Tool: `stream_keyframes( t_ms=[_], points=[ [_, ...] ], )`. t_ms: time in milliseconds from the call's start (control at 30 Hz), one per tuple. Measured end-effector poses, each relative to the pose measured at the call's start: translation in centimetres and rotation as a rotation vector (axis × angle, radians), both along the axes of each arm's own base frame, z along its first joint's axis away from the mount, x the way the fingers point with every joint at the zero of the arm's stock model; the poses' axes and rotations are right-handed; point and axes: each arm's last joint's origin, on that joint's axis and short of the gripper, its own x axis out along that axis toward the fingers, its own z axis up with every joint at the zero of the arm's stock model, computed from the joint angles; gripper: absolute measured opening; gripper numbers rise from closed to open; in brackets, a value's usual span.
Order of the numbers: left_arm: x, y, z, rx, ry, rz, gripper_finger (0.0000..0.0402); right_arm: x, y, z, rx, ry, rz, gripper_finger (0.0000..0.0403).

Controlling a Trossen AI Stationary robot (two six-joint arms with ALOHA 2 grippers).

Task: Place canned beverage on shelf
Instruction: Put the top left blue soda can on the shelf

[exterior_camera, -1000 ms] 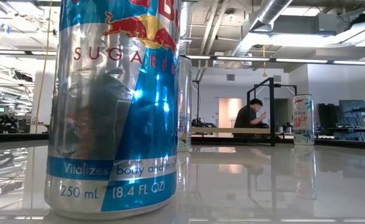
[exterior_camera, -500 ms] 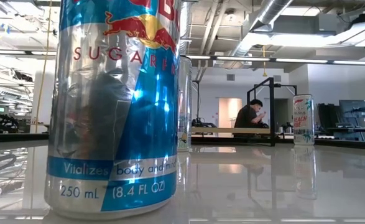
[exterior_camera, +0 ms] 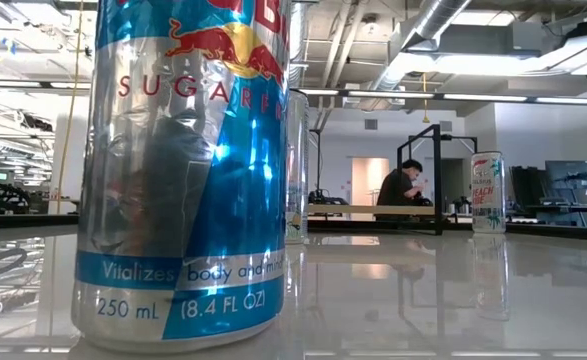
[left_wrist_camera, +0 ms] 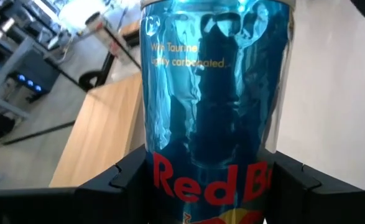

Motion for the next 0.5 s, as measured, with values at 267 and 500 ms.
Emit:
stream_keyframes(
  t_ms=[267, 500],
  points=[
    [-0.13, 0.02, -0.32, -0.002, 0.034, -0.01, 0.0202, 0.05, -0.15, 0.23, -0.006, -0.014, -0.01, 0.0357],
    [0.09, -0.05, 0.08, 0.014, -0.004, -0.01, 0.0202, 0.14, -0.76, -0.4, 0.034, 0.035, -0.041, 0.0357]
  ],
)
